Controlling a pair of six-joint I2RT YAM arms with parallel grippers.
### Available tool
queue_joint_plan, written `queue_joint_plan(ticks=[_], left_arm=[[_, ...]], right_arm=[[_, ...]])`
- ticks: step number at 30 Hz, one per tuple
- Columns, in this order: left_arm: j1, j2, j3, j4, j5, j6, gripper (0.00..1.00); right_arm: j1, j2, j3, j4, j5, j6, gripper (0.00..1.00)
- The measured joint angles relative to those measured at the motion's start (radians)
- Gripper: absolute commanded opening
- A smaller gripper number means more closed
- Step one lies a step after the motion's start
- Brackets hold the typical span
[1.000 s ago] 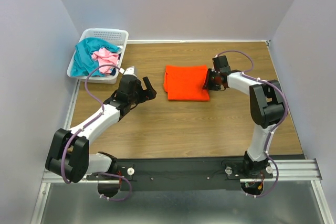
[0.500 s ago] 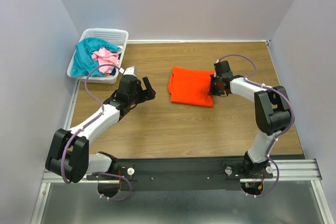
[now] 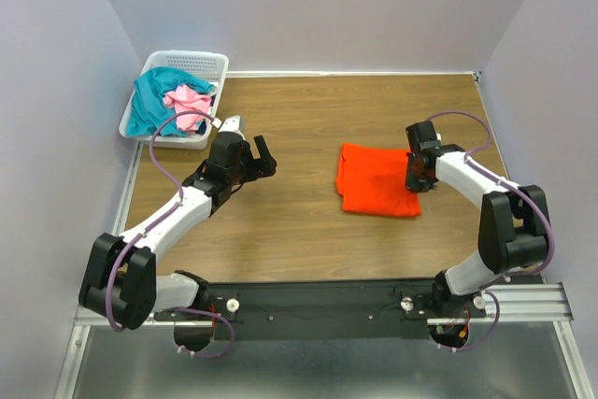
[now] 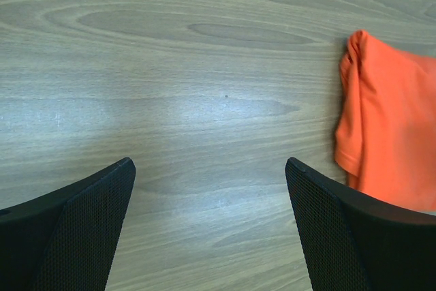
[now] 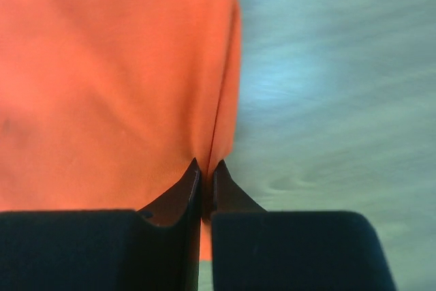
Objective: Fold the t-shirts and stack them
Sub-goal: Neatly place the folded tshirt to the corner
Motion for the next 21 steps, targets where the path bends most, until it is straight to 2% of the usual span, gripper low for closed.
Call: queue_joint_plan(ticks=[9, 18, 21], left_arm=[[0.0, 0.0, 0.01, 0.0, 0.001, 0.025, 0.98], [0.0, -0.001, 0.026, 0.0, 0.0, 0.047, 0.98], [0.005, 0.0, 0.026, -0.001, 0.0, 0.053, 0.98]], right_arm=[[-0.125, 0.045, 0.023, -0.134, 0.215, -0.041, 0.01], [-0.294, 0.121, 0.117, -0.162, 0.424, -0.165, 0.02], [-0.349, 0.17, 0.151, -0.159, 0.45, -0.2, 0.05]])
